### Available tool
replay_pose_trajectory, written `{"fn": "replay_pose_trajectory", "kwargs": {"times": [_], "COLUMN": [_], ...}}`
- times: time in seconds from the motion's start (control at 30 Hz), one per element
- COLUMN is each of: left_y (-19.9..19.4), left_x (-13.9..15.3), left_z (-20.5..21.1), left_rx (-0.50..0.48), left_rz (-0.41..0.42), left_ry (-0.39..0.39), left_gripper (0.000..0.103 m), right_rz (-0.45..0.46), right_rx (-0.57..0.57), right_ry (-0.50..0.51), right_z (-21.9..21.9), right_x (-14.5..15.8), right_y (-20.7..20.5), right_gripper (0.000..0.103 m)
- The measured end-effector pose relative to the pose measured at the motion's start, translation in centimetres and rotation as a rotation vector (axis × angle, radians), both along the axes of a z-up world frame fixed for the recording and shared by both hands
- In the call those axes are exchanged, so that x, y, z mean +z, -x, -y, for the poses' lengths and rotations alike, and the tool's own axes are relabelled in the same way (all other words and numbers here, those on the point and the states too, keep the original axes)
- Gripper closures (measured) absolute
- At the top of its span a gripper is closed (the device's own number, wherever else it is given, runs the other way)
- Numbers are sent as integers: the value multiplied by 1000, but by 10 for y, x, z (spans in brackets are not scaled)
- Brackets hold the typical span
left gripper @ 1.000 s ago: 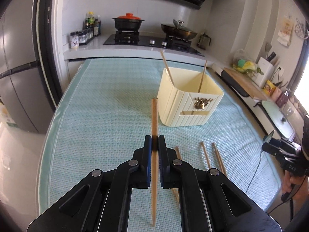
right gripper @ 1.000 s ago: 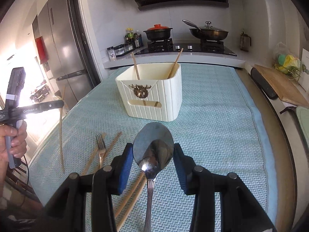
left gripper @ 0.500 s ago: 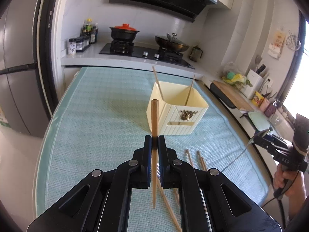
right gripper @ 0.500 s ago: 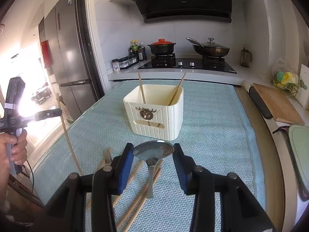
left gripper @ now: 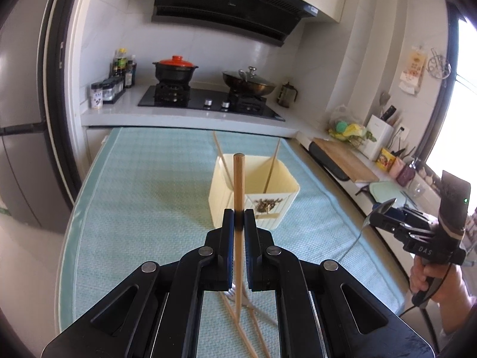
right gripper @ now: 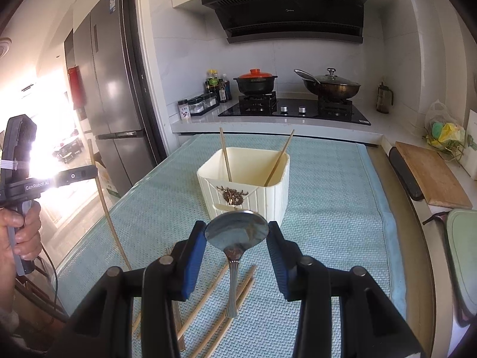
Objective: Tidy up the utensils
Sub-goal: 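Carry the chopstick and spoon over the holder and lower them inside, then open both tools to release the items and withdraw from the holder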
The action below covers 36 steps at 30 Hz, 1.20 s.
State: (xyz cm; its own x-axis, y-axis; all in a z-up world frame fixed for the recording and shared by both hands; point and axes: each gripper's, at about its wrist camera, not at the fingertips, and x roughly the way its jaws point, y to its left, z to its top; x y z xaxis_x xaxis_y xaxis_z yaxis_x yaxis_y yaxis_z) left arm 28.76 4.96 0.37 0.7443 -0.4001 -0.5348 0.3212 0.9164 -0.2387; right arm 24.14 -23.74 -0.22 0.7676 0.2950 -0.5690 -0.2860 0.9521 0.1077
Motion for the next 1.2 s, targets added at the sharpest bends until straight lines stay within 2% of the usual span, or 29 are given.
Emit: {"fn": "replay_pose_trajectory", "kwargs": {"times": [0.33, 0.67, 0.83, 1.03, 1.2], "left_y": [-37, -92, -123, -163, -192], "left_x": [68, 104, 119, 106, 62], "left_z": [19, 33, 45, 64, 80], "left_rx": [-33, -13, -4, -18, -29], "left_rz": [116, 152, 179, 153, 67], "left_ry": [5, -4, 4, 18, 19], "left_gripper": [99, 99, 99, 99, 99], "right_rz": [24, 42, 82, 117, 62], "right_rx": [-15, -12, 0, 15, 28], "right_ry": [-33, -34, -32, -39, -17], "right_z": [-2, -9, -16, -24, -32], "right_x": [54, 86, 106, 116, 86], "right_y": [-58, -112, -141, -175, -205], "right_gripper": [61, 61, 61, 61, 61]}}
